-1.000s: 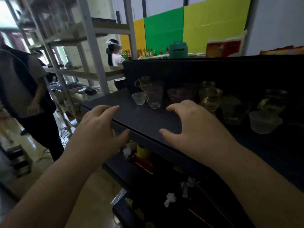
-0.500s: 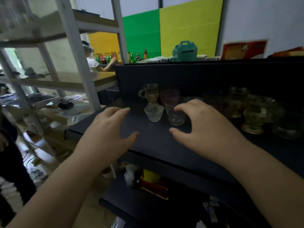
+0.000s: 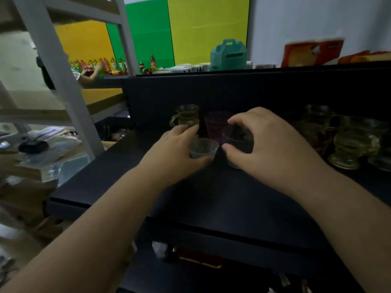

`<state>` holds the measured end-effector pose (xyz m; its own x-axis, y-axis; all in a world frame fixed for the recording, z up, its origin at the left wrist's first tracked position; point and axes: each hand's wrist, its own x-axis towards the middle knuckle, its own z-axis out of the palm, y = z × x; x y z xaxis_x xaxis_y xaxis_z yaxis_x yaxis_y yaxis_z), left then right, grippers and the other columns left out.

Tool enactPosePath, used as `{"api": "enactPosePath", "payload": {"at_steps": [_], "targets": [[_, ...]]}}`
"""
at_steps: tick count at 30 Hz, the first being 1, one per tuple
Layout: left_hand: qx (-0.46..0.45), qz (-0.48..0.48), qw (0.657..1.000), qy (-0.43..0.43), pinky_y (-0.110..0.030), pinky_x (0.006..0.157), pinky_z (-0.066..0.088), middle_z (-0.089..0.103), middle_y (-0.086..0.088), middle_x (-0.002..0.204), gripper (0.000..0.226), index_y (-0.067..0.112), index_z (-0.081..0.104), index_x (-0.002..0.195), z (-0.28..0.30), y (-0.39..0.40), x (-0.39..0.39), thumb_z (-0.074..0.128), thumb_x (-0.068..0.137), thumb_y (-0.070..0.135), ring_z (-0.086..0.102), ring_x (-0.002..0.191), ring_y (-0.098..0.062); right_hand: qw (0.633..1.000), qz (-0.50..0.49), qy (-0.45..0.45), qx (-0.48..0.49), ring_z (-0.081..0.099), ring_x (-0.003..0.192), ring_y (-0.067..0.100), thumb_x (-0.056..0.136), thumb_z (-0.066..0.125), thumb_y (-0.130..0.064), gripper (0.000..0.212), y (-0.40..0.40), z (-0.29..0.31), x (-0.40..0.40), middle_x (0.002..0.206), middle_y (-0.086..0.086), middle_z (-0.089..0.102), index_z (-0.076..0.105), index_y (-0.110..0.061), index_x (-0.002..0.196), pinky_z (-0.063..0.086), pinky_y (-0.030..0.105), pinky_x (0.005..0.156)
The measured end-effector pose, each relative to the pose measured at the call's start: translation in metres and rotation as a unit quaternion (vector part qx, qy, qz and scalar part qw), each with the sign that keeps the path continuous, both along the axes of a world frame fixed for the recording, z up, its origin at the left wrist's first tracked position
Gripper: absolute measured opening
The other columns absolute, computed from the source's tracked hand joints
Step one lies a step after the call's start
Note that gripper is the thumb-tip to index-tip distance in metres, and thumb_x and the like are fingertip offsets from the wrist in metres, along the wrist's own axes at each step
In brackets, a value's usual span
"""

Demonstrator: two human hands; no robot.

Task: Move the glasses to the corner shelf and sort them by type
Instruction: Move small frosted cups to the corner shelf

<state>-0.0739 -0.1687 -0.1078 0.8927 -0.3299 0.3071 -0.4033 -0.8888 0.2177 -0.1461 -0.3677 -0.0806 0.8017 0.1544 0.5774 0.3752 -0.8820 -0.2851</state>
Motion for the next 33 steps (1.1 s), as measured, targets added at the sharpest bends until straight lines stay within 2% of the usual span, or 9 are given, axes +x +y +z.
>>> {"api": "enactPosePath", "payload": {"at_steps": [3, 6, 9, 13, 16, 21, 24, 27, 33], "targets": [[0.016, -0.017, 1.0, 0.014, -0.037, 0.112, 0.032, 0.028, 0.005, 0.157, 0.094, 0.028, 0.024, 0.153, 0.0, -0.007, 0.016, 0.059, 0.078, 0.071, 0.033, 0.139, -0.018, 1.0, 0.002, -0.005, -0.006, 0.053, 0.109, 0.011, 0.084, 0.066, -0.048, 0.053, 0.002, 0.004, 0.019, 0.118, -0.007, 0.054, 0.058, -0.026, 0.132, 0.048, 0.03, 0.092], [0.036, -0.03, 0.999, 0.027, -0.032, 0.103, 0.041, 0.038, 0.009, 0.15, 0.085, 0.032, 0.029, 0.151, -0.003, -0.008, 0.022, 0.061, 0.08, 0.066, 0.046, 0.127, -0.013, 1.0, 0.001, -0.004, -0.011, 0.053, 0.11, 0.011, 0.084, 0.066, -0.048, 0.053, 0.007, 0.015, 0.038, 0.119, -0.007, 0.054, 0.057, -0.027, 0.132, 0.047, 0.031, 0.094], [0.015, -0.034, 0.998, 0.049, -0.032, 0.097, 0.047, 0.041, 0.011, 0.144, 0.075, 0.036, 0.036, 0.147, -0.003, -0.004, 0.028, 0.065, 0.081, 0.056, 0.05, 0.12, -0.01, 0.999, 0.006, -0.001, -0.031, 0.053, 0.11, 0.013, 0.084, 0.067, -0.047, 0.054, 0.016, 0.025, 0.057, 0.12, -0.005, 0.054, 0.056, -0.027, 0.133, 0.047, 0.032, 0.094], [-0.006, -0.015, 0.997, 0.073, -0.022, 0.083, 0.042, 0.036, 0.01, 0.143, 0.079, 0.036, 0.034, 0.146, 0.0, 0.01, 0.035, 0.07, 0.077, 0.051, 0.046, 0.108, -0.006, 0.998, -0.007, 0.011, -0.055, 0.053, 0.114, 0.016, 0.085, 0.066, -0.05, 0.059, 0.03, 0.034, 0.084, 0.124, -0.003, 0.054, 0.054, -0.024, 0.137, 0.047, 0.034, 0.095], [-0.025, -0.008, 0.998, 0.058, -0.02, 0.078, 0.039, 0.036, 0.01, 0.135, 0.075, 0.037, 0.037, 0.142, 0.003, 0.034, 0.039, 0.07, 0.076, 0.051, 0.043, 0.099, -0.004, 0.995, -0.027, 0.035, -0.088, 0.052, 0.119, 0.02, 0.085, 0.065, -0.052, 0.066, 0.044, 0.042, 0.105, 0.133, 0.002, 0.051, 0.049, -0.022, 0.142, 0.045, 0.033, 0.094], [-0.076, -0.008, 0.997, 0.013, -0.022, 0.08, 0.039, 0.032, 0.011, 0.125, 0.075, 0.046, 0.03, 0.145, 0.011, 0.077, 0.05, 0.059, 0.077, 0.055, 0.041, 0.102, -0.007, 0.976, -0.062, 0.129, -0.167, 0.053, 0.116, 0.028, 0.083, 0.067, -0.051, 0.071, 0.081, 0.055, 0.155, 0.136, 0.009, 0.046, 0.047, -0.018, 0.142, 0.05, 0.042, 0.092], [-0.073, -0.017, 0.997, 0.009, -0.023, 0.081, 0.037, 0.031, 0.01, 0.122, 0.073, 0.046, 0.031, 0.145, 0.011, 0.092, 0.056, 0.056, 0.078, 0.057, 0.041, 0.102, -0.007, 0.953, -0.072, 0.207, -0.207, 0.052, 0.122, 0.03, 0.083, 0.07, -0.051, 0.081, 0.098, 0.057, 0.185, 0.144, 0.009, 0.042, 0.038, -0.021, 0.15, 0.051, 0.042, 0.095], [-0.075, -0.033, 0.997, 0.005, -0.022, 0.081, 0.037, 0.031, 0.011, 0.121, 0.074, 0.045, 0.03, 0.147, 0.009, 0.102, 0.063, 0.055, 0.078, 0.058, 0.04, 0.103, -0.007, 0.943, -0.059, 0.271, -0.182, 0.049, 0.13, 0.028, 0.083, 0.073, -0.047, 0.089, 0.108, 0.055, 0.209, 0.154, 0.007, 0.039, 0.028, -0.025, 0.156, 0.048, 0.039, 0.101], [-0.079, -0.073, 0.994, -0.011, -0.021, 0.082, 0.034, 0.025, 0.016, 0.119, 0.076, 0.044, 0.027, 0.148, 0.006, 0.114, 0.074, 0.052, 0.078, 0.058, 0.035, 0.104, -0.003, 0.949, -0.063, 0.279, -0.13, 0.059, 0.115, 0.021, 0.081, 0.076, -0.045, 0.078, 0.119, 0.041, 0.218, 0.138, 0.0, 0.056, 0.042, -0.025, 0.149, 0.053, 0.037, 0.093]]}}
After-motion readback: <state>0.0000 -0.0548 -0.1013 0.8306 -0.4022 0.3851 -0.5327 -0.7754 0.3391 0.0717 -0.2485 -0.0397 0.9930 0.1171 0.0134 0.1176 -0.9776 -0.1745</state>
